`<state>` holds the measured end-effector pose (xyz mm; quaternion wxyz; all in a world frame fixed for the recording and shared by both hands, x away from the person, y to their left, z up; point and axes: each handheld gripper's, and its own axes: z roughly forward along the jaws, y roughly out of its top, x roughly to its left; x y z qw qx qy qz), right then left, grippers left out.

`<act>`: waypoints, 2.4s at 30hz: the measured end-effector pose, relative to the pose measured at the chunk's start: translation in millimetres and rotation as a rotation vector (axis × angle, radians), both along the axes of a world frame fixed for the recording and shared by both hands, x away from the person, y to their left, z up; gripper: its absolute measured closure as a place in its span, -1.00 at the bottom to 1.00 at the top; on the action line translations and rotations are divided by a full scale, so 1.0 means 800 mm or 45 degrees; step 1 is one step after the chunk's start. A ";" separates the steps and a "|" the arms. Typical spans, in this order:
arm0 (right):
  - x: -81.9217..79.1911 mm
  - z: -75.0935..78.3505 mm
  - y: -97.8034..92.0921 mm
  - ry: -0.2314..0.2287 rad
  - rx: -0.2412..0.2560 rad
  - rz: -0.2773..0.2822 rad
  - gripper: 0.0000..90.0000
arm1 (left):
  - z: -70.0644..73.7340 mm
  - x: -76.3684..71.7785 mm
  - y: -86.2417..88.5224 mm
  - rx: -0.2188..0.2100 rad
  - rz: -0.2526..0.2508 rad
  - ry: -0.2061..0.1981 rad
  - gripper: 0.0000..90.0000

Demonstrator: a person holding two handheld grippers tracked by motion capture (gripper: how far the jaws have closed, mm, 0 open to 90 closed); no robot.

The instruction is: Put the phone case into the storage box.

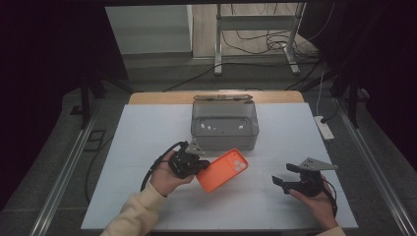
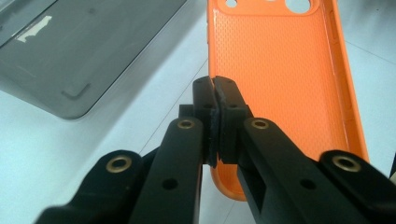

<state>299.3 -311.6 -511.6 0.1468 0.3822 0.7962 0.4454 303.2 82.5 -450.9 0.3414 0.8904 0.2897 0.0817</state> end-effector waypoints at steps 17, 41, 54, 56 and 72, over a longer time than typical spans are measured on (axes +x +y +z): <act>0.000 0.002 0.002 -0.006 0.017 0.012 -0.57 | 0.000 0.001 0.000 -0.001 0.009 -0.004 0.97; 0.023 0.055 0.040 -0.025 0.071 0.082 -0.59 | 0.000 -0.003 -0.003 0.006 0.000 -0.028 0.97; 0.039 0.077 0.054 -0.041 0.141 0.101 -0.58 | 0.001 -0.002 -0.003 0.004 0.004 -0.038 0.97; 0.040 0.077 0.055 -0.029 0.136 0.104 -0.58 | 0.002 -0.003 -0.002 0.003 0.006 -0.042 0.97; 0.038 0.070 0.077 0.003 0.115 0.184 -0.59 | 0.000 -0.003 -0.003 0.001 0.007 -0.037 0.97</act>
